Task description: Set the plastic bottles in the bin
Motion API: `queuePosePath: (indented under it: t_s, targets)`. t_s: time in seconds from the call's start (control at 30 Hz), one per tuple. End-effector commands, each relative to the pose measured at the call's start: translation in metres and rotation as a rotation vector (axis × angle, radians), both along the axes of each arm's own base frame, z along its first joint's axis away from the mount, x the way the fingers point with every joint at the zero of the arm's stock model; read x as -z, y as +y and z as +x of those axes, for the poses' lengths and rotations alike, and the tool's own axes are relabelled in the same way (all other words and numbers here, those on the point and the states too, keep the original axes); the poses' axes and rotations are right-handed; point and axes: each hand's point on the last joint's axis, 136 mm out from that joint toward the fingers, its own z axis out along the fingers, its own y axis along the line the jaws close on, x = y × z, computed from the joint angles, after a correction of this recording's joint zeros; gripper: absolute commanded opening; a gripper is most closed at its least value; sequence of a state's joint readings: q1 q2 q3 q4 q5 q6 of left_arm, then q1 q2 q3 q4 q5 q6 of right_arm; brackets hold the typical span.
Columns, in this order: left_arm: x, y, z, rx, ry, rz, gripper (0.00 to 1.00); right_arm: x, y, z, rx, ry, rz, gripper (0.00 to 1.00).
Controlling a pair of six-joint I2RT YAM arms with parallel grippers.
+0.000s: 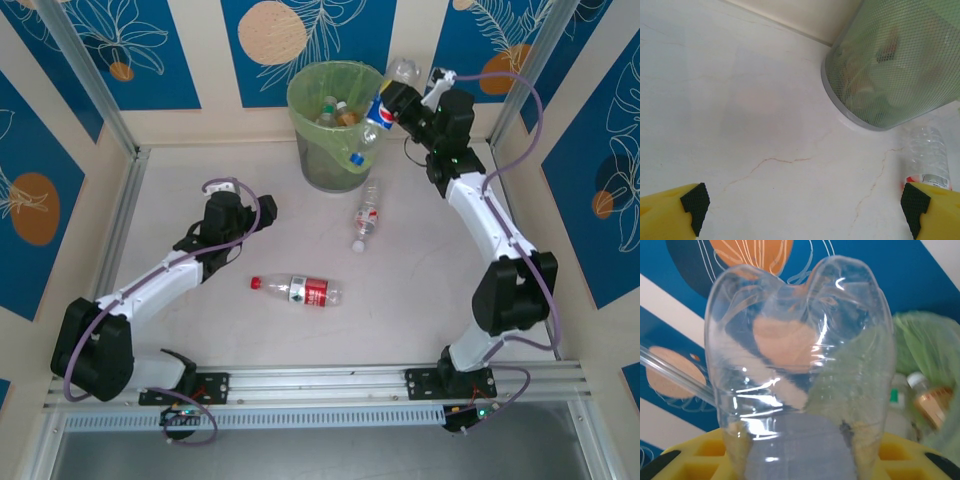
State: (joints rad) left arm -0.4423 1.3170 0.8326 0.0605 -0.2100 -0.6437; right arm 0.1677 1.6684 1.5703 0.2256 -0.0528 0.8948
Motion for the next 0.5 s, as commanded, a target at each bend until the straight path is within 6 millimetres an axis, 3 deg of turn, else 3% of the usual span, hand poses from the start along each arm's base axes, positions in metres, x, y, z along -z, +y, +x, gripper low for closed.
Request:
queuePosePath:
  t_s: [0.0, 0.2, 0.33, 0.47]
  targets:
    - [-0.015, 0.011, -0.003, -0.010, -0.031, 0.027, 1.00, -0.042, -0.013, 0.018, 0.083, -0.123, 0.097, 0.41]
    - [-0.019, 0.016, -0.006, -0.017, -0.036, 0.028, 1.00, -0.067, -0.037, 0.064, 0.280, -0.278, 0.137, 0.38]
    - [-0.019, 0.018, -0.010, -0.021, -0.034, 0.025, 1.00, -0.070, -0.031, 0.094, 0.331, -0.343, 0.027, 0.39]
    - [-0.022, 0.027, -0.017, -0.040, -0.038, 0.042, 1.00, -0.061, -0.022, 0.120, 0.345, -0.404, -0.091, 0.40]
